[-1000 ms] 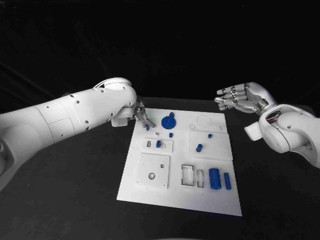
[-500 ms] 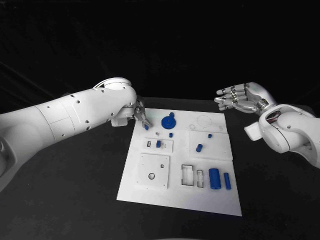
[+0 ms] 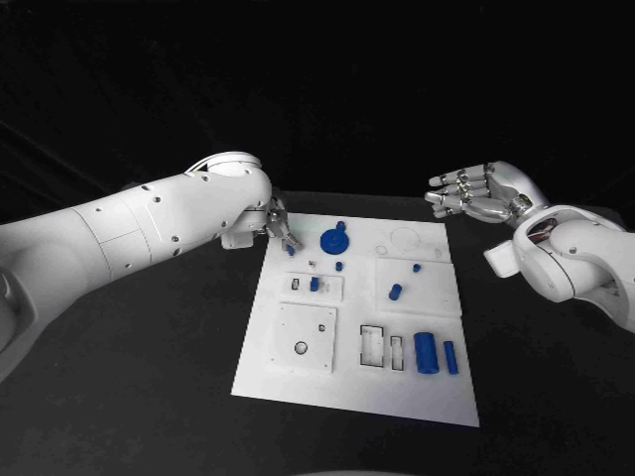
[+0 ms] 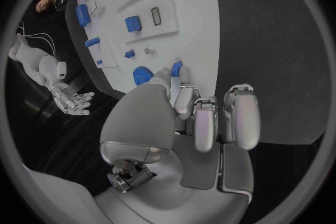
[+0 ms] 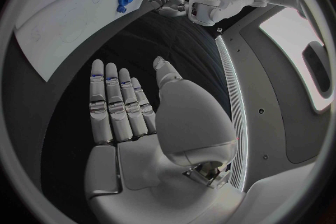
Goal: Assemble the parts on the task board
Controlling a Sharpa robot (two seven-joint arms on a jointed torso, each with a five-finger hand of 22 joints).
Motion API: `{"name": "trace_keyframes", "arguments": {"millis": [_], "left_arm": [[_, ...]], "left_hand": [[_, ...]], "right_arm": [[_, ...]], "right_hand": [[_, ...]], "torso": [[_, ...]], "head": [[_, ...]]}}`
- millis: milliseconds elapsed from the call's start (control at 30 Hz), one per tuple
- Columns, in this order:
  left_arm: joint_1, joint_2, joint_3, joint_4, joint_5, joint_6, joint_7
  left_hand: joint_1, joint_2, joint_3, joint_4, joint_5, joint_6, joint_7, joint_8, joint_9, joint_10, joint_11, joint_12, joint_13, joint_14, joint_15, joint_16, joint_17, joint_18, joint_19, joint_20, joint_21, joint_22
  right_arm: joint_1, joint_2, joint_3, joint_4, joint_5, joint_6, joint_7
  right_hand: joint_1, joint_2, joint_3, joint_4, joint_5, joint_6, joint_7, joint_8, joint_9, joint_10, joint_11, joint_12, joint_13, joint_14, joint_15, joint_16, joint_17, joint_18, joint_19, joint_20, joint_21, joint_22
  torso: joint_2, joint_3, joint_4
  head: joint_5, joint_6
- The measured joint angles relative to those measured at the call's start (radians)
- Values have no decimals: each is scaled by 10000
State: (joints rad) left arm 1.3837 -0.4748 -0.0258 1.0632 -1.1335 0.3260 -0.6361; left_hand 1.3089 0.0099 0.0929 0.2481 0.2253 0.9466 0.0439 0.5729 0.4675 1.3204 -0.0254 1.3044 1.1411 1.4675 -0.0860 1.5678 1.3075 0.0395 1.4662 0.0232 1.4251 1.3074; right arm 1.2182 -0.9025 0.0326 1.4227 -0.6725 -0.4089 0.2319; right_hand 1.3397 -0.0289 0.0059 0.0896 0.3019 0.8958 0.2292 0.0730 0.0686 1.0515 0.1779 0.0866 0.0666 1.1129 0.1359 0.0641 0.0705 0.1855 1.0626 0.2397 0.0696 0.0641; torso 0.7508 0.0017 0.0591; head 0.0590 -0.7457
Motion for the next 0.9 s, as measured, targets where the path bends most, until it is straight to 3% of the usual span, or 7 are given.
{"name": "trace_keyframes", "arguments": {"millis": [200,300,367,500,700,900], "left_arm": [[14,34,5,-109,72,42,0],[13,57,-7,-166,153,62,0],[4,61,-18,-194,217,67,5],[-5,59,-29,-215,352,52,32],[-7,-9,-35,-164,567,-118,139],[-7,-308,-37,246,825,-554,273]], "left_hand": [[716,-221,1462,-415,38,-187,-23,-29,-32,-53,-53,-129,-123,-36,-36,0,0,0,-13,-60,0,0],[786,-564,2241,349,39,-253,41,149,77,-72,39,-209,-190,-36,-36,0,0,0,-13,-60,0,0],[584,-771,2747,417,39,-271,59,254,176,-71,40,-231,-231,-36,-35,0,-1,-1,-14,-60,0,0],[118,-1161,3784,105,39,-304,93,419,299,-72,40,-232,-283,-36,-35,0,-1,0,-13,-60,0,0],[-334,-1367,4388,-92,37,-304,94,629,430,-69,37,-232,-291,-36,-35,0,-1,0,-14,-59,48,0],[-582,-1512,4735,-307,22,-303,97,754,504,55,-13,-232,-192,-36,-35,0,-1,-1,-14,-60,104,0]], "right_arm": [[-1,0,0,6,0,2,2],[-1,-1,0,20,-32,2,3],[-1,-3,0,38,-70,2,4],[-1,-5,-1,64,-157,2,6],[-4,-15,-2,75,-248,2,6],[-5,-21,-2,77,-293,2,6]], "right_hand": [[0,0,0,0,0,0,0,0,0,0,0,0,0,0,0,0,0,0,0,0,0,0],[0,0,0,0,0,0,0,0,0,0,0,0,0,0,0,0,-7,0,0,0,0,0],[0,0,0,0,0,0,0,0,0,0,0,0,1,0,0,0,-11,0,0,0,0,0],[0,0,0,0,0,0,0,0,0,0,0,0,1,0,0,0,-10,0,0,0,0,0],[0,0,0,0,0,0,0,0,0,0,0,0,-3,0,0,0,-10,0,0,0,0,0],[0,0,0,0,-1,0,0,0,0,0,0,0,-8,0,0,0,-9,0,0,0,0,0]], "torso": [[-1,0,0],[-1,0,0],[-1,0,-3],[-4,2,-5],[-14,5,7],[-15,6,5]], "head": [[12,-17],[14,-22],[19,-31],[14,-33],[8,-34],[22,-10]]}}
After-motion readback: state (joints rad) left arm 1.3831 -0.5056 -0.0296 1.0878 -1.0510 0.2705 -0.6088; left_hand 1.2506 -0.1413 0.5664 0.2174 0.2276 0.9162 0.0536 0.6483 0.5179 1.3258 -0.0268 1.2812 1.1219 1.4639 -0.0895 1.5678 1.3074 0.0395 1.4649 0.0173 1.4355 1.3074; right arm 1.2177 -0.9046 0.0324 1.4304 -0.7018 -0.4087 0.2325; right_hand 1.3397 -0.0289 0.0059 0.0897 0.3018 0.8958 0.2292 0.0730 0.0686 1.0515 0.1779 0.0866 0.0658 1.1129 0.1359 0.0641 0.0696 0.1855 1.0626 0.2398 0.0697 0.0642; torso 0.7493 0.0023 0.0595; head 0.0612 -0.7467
